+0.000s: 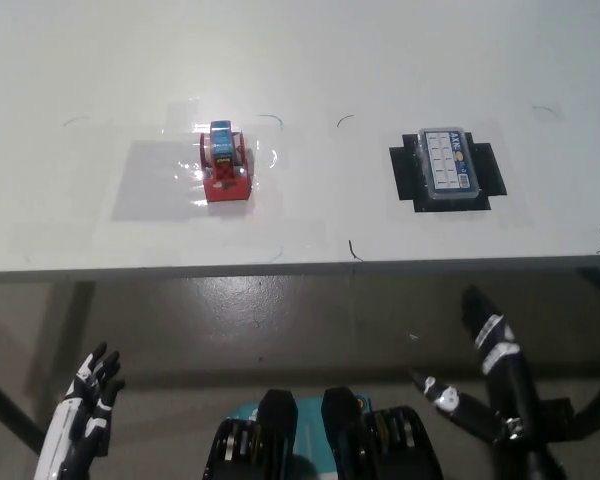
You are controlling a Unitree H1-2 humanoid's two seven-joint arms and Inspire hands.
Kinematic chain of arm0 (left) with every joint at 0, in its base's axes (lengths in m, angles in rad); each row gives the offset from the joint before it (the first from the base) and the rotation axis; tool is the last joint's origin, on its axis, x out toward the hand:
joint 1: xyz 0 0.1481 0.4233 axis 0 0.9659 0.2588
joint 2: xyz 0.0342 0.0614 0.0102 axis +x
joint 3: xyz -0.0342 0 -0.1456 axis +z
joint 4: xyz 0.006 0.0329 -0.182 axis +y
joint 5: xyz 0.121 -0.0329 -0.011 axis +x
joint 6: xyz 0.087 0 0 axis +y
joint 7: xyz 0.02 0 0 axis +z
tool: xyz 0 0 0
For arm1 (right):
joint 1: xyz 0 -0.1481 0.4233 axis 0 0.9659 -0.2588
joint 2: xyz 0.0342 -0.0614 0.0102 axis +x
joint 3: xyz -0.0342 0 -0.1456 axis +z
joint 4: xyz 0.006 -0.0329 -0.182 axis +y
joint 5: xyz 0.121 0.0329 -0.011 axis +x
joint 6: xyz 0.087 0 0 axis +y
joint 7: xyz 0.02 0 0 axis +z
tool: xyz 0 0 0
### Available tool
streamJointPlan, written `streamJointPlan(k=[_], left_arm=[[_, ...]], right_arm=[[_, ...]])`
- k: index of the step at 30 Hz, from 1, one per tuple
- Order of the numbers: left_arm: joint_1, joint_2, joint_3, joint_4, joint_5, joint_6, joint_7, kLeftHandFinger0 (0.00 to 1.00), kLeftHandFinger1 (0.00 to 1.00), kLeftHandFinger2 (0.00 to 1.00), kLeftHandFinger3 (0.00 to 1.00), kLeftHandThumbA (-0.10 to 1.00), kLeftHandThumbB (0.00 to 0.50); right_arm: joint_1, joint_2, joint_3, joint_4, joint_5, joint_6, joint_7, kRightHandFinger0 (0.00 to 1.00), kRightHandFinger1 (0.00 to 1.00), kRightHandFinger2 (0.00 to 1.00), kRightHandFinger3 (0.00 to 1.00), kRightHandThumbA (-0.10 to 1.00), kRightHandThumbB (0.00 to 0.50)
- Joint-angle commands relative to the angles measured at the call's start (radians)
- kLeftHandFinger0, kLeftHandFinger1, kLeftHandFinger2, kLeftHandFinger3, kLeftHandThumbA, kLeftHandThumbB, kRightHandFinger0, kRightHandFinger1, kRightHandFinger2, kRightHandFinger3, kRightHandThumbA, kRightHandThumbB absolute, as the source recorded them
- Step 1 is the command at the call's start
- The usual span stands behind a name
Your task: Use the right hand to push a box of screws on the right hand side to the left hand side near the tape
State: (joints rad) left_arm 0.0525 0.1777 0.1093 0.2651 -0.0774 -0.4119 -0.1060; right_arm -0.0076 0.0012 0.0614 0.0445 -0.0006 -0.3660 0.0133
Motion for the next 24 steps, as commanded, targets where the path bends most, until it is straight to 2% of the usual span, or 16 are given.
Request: streamJointPlan(k=[1,5,9,12,16,21,22,23,24], left_arm=[[-0.010,0.016,0.010,-0.025,-0.010,-0.058,-0.020,0.99,1.00,1.00,1.00,0.80,0.270],[-0.004,0.014,0.010,-0.031,-0.009,-0.058,-0.022,0.99,1.00,1.00,1.00,0.81,0.276],[-0.004,0.014,0.011,-0.034,-0.018,-0.058,-0.030,0.99,1.00,1.00,1.00,0.80,0.275],[0.001,0.015,0.010,-0.040,-0.020,-0.058,-0.033,0.99,1.00,1.00,1.00,0.80,0.275],[0.004,0.014,0.008,-0.038,-0.006,-0.058,-0.032,0.98,1.00,1.00,1.00,0.80,0.269],[0.004,0.011,0.005,-0.036,0.005,-0.058,-0.030,0.96,1.00,1.00,1.00,0.81,0.273],[0.005,0.011,0.005,-0.037,0.007,-0.058,-0.028,0.96,1.00,1.00,1.00,0.80,0.272],[0.006,0.011,0.005,-0.037,0.008,-0.058,-0.028,0.96,1.00,1.00,1.00,0.80,0.270],[0.005,0.011,0.005,-0.035,0.006,-0.058,-0.030,0.96,1.00,1.00,1.00,0.80,0.269]], right_arm=[[-0.072,0.008,-0.044,-0.115,0.031,-0.013,-0.028,0.96,0.99,1.00,1.00,1.00,0.248],[-0.167,-0.010,-0.088,-0.107,0.015,-0.021,-0.042,0.97,1.00,1.00,1.00,1.00,0.222],[-0.235,-0.032,-0.120,-0.101,0.019,0.030,-0.040,1.00,1.00,1.00,1.00,1.00,0.258],[-0.312,-0.039,-0.152,-0.109,0.004,0.095,-0.065,1.00,1.00,1.00,1.00,1.00,0.238],[-0.435,-0.073,-0.181,-0.034,0.016,0.128,-0.065,1.00,1.00,1.00,1.00,1.00,0.165],[-0.570,-0.104,-0.205,0.109,0.002,0.117,-0.082,1.00,1.00,1.00,1.00,1.00,0.177],[-0.607,-0.108,-0.209,0.151,-0.017,0.118,-0.101,1.00,1.00,1.00,1.00,1.00,0.161],[-0.625,-0.111,-0.211,0.175,-0.018,0.112,-0.105,1.00,1.00,1.00,1.00,1.00,0.179],[-0.666,-0.119,-0.213,0.227,-0.010,0.098,-0.103,1.00,1.00,1.00,1.00,1.00,0.145]])
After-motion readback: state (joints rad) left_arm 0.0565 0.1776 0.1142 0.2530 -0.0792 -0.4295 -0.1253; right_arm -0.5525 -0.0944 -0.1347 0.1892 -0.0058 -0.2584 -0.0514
